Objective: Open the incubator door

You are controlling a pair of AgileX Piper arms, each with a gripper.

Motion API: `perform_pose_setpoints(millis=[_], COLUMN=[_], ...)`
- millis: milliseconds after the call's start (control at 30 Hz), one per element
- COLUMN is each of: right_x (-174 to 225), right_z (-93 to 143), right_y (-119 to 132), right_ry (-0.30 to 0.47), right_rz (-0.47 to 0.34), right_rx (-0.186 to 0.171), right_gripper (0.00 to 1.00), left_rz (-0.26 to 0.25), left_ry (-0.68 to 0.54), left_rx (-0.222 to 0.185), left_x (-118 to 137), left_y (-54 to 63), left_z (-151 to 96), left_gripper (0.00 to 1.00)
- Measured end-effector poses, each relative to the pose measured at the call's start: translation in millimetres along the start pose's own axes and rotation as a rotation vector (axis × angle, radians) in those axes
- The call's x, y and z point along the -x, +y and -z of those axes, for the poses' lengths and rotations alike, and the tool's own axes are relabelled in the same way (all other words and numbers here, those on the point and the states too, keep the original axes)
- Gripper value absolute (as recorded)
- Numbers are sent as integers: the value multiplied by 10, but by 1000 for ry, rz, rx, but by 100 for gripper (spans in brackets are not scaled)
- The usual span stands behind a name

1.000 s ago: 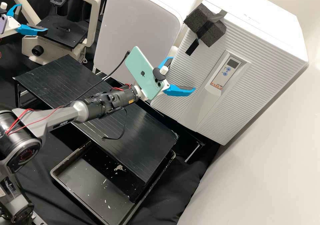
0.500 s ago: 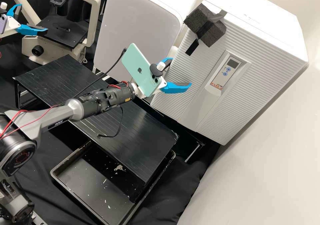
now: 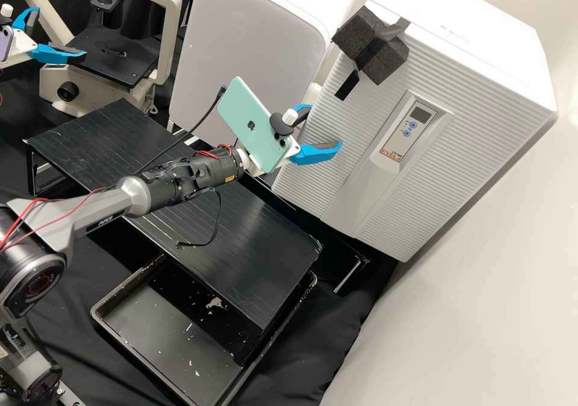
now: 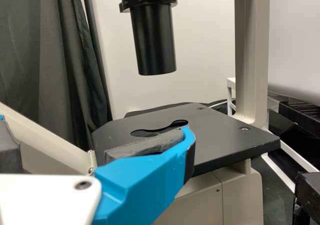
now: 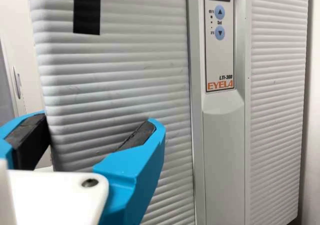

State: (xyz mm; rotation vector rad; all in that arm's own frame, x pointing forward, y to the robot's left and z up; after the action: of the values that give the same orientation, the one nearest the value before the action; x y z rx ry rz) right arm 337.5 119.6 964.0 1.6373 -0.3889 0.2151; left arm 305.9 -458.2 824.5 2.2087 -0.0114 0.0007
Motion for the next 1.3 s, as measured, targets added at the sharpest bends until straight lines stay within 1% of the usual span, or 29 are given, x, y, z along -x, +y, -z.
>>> perform_pose_setpoints(millis=[100, 233, 700, 1000, 1300], right_x=[5, 10, 18, 55, 204], right_z=[15, 31, 44, 41, 39], right_y=[6, 11, 20, 31, 103], right_ry=[2, 5, 5, -2, -3], right_rz=[-2, -2, 1, 6, -1], right_rx=[3, 19, 15, 2, -12], right_gripper=[0, 0, 0, 0, 0], left_rz=[0, 0, 0, 0, 0], left_ry=[0, 0, 0, 0, 0], left_rx=[0, 0, 0, 0, 0], left_x=[0, 0, 0, 0, 0], left_y=[0, 0, 0, 0, 0], left_z=[0, 0, 0, 0, 0], left_gripper=[100, 100, 100, 100, 100])
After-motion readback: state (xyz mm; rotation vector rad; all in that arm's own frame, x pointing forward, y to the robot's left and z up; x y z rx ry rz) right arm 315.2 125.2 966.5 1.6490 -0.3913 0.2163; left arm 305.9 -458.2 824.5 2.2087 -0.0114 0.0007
